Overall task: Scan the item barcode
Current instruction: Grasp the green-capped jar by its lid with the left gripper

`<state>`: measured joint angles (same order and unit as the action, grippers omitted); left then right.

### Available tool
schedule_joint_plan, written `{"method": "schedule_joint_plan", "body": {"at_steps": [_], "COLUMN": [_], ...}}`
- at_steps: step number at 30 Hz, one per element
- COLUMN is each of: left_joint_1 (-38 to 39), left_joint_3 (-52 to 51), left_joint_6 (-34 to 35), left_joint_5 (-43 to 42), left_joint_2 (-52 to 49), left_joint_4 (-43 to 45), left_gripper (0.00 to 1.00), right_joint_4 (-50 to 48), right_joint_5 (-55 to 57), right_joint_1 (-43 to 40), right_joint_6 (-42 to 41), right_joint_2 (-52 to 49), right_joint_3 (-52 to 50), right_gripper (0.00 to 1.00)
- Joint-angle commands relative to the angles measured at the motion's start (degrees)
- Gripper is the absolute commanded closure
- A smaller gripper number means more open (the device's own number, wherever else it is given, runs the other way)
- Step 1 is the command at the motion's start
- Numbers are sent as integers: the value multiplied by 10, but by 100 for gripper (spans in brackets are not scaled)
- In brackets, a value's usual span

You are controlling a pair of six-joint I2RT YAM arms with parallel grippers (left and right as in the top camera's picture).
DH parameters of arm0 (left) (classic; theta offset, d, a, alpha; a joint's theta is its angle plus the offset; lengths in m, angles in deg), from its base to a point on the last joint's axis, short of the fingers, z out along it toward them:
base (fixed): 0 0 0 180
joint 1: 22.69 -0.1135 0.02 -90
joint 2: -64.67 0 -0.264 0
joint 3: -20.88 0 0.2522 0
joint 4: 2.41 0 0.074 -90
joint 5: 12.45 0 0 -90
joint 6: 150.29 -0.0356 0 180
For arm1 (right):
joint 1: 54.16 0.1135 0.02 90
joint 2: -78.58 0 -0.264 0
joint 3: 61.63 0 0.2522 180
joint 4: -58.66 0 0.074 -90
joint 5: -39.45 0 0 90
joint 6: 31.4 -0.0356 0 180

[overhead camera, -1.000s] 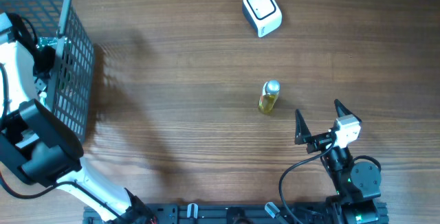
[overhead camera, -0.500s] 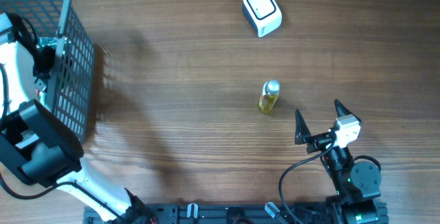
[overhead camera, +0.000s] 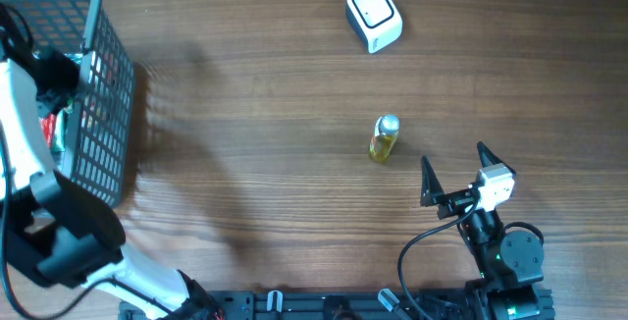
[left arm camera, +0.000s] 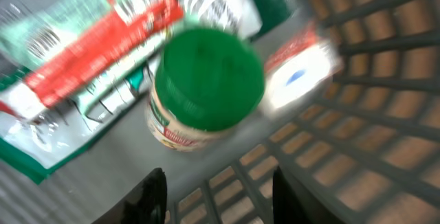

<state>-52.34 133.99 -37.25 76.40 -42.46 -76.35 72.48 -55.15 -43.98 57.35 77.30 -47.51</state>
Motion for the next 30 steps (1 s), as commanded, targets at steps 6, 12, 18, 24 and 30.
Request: {"method": "schedule_joint_plan", "body": {"at_steps": [6, 12, 18, 24, 30], "left_joint_1": [-1, -1, -1, -1, 2], "left_joint_3": [35, 14, -33, -52, -53], "left_joint_6": [-2, -2, -2, -2, -2], "left_joint_5": [7, 7, 10, 5, 5], "left_joint_2": [116, 99, 59, -3, -52], "left_joint_4": [-2, -23, -20, -9, -9], "left_gripper": [62, 41, 17, 12, 12], "right_joint_4": [-2, -2, -1, -2, -2], "right_joint_5": [7, 7, 7, 7, 7], "right_joint_1": [-3, -3, -3, -3, -3], "right_joint_6": [-3, -3, -4, -3, -3], "right_joint_2": [-3, -3, -3, -4, -4], "right_joint_3": [0, 0, 0, 0, 0], "right_gripper": [0, 0, 0, 0, 0]}}
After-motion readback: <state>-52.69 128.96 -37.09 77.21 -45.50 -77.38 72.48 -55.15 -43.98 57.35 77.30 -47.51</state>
